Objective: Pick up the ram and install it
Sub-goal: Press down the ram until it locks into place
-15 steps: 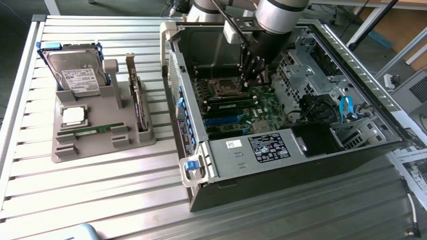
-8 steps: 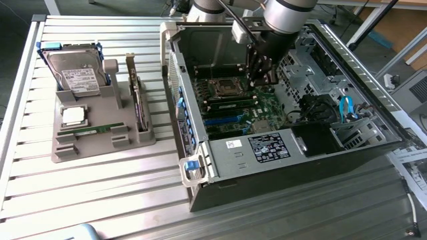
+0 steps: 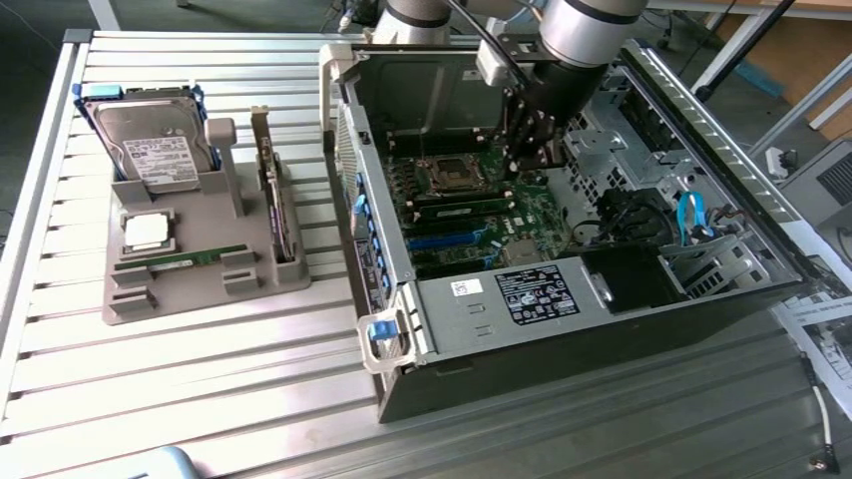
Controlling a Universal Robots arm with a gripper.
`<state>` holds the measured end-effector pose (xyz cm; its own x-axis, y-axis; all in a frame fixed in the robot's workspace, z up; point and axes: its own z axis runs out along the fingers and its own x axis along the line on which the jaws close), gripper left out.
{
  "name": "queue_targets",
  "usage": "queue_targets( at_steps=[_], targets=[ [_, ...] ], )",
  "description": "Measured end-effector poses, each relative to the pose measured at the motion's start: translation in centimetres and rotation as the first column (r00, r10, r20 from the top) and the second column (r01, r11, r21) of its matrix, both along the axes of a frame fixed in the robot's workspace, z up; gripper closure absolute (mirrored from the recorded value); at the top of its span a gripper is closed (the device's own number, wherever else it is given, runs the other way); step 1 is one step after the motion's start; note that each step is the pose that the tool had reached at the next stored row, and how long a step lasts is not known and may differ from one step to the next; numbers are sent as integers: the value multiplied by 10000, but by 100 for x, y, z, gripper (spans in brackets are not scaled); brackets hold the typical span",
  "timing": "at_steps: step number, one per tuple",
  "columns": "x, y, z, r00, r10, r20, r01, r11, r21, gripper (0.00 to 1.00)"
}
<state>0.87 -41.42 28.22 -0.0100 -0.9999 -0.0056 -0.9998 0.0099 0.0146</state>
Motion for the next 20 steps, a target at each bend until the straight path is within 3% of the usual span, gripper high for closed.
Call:
queue_targets(
  at_steps=[20],
  targets=[
    [321, 0, 0, 10000, -2, -49, 2, 10000, -30, 89]
  ],
)
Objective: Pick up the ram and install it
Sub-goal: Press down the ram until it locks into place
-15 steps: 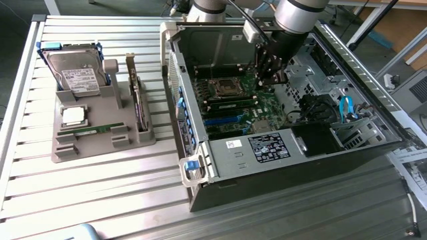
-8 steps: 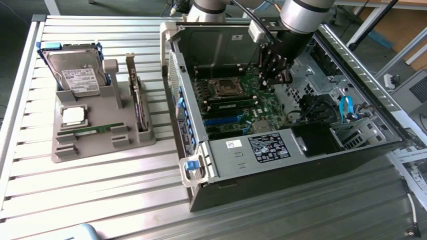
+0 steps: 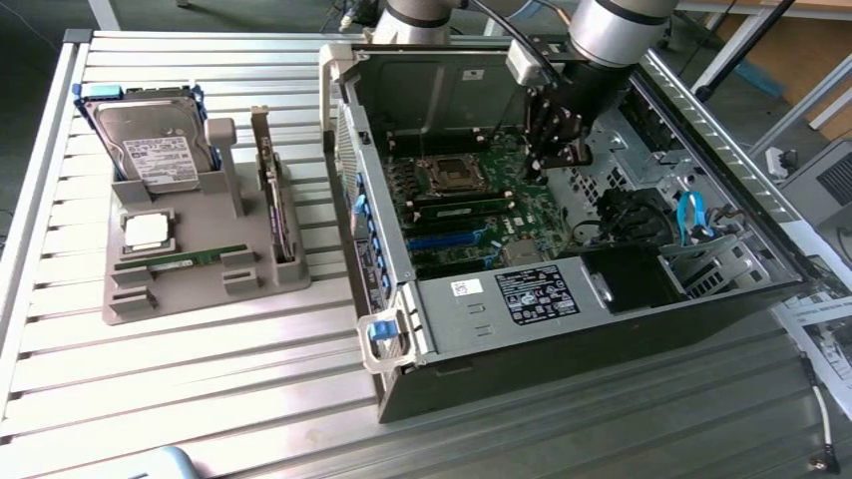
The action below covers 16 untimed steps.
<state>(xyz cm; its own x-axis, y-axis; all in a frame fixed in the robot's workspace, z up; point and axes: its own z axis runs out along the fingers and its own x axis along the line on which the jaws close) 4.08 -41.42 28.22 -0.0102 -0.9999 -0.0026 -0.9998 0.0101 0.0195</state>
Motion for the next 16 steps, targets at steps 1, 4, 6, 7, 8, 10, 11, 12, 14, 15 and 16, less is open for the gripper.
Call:
queue_targets(
  at_steps=[1, 4, 6, 7, 8, 10, 11, 12, 14, 15, 16],
  targets=[
    [16, 0, 0, 10000, 0, -3, 0, 10000, -1, 89],
    [72, 0, 0, 10000, 1, -11, -1, 10000, -5, 89],
    [107, 0, 0, 10000, 0, -15, 0, 10000, -9, 89],
    [122, 0, 0, 10000, 0, -15, 0, 10000, -12, 89],
    [137, 0, 0, 10000, 0, -16, 0, 10000, -14, 89],
    [165, 0, 0, 10000, 1, -17, -1, 10000, -18, 89],
    [179, 0, 0, 10000, 1, -18, -1, 10000, -21, 89],
    [197, 0, 0, 10000, 1, -18, -1, 10000, -30, 89],
    [222, 0, 2, 10000, 0, -18, 0, 10000, -41, 89],
    [233, 0, 4, 10000, 0, -18, 0, 10000, -44, 89],
    [247, 0, 6, 10000, -1, -18, 0, 10000, -46, 89]
  ],
)
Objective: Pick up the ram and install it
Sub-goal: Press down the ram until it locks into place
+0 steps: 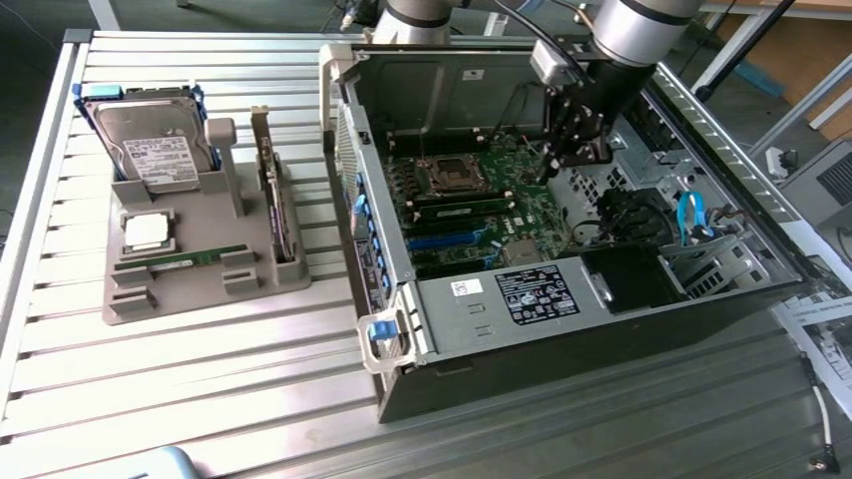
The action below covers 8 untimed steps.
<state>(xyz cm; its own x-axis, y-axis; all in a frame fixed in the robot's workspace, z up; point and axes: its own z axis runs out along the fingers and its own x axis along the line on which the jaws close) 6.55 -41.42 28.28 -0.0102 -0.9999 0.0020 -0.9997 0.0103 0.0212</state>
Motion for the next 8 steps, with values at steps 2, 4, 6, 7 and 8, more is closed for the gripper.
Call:
queue_targets(
  at_steps=[2, 4, 6, 7, 8],
  targets=[
    [24, 0, 6, 10000, 1, 0, -1, 10000, -4, 89],
    [63, 0, 18, 10000, 1, 1, -1, 10000, -10, 89],
    [98, 0, 28, 10000, 1, 0, -1, 10000, -16, 89],
    [110, 0, 32, 10000, 1, 0, -1, 10000, -17, 89],
    [123, 0, 36, 10000, 1, 0, -1, 10000, -17, 89]
  ],
)
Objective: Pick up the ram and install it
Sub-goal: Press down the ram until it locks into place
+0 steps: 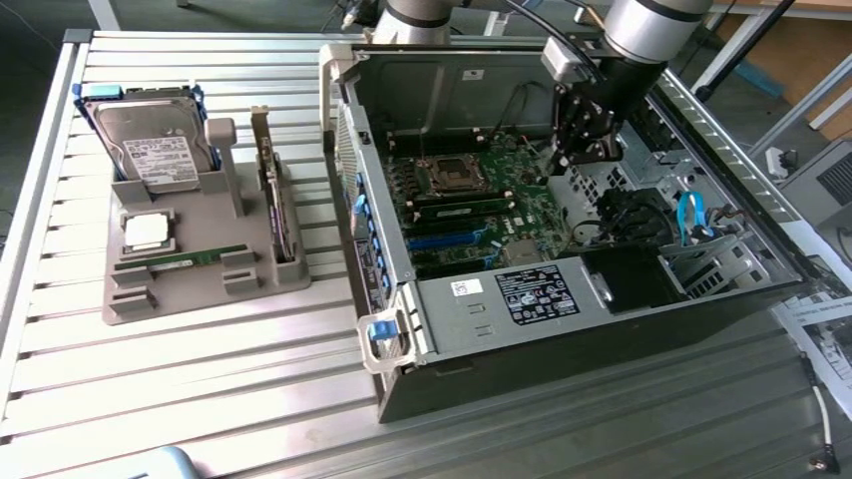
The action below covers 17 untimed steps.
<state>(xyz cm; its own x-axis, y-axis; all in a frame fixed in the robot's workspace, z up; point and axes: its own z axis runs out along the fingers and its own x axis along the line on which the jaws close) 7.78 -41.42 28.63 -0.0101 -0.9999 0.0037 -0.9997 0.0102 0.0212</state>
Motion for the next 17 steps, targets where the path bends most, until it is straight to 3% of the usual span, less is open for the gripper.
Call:
queue_targets(
  at_steps=[8, 17],
  targets=[
    [108, 0, 21, 10000, 0, -5, 0, 10000, -3, 89],
    [115, 0, 28, 10000, 2, -6, -2, 10000, -5, 89]
  ],
)
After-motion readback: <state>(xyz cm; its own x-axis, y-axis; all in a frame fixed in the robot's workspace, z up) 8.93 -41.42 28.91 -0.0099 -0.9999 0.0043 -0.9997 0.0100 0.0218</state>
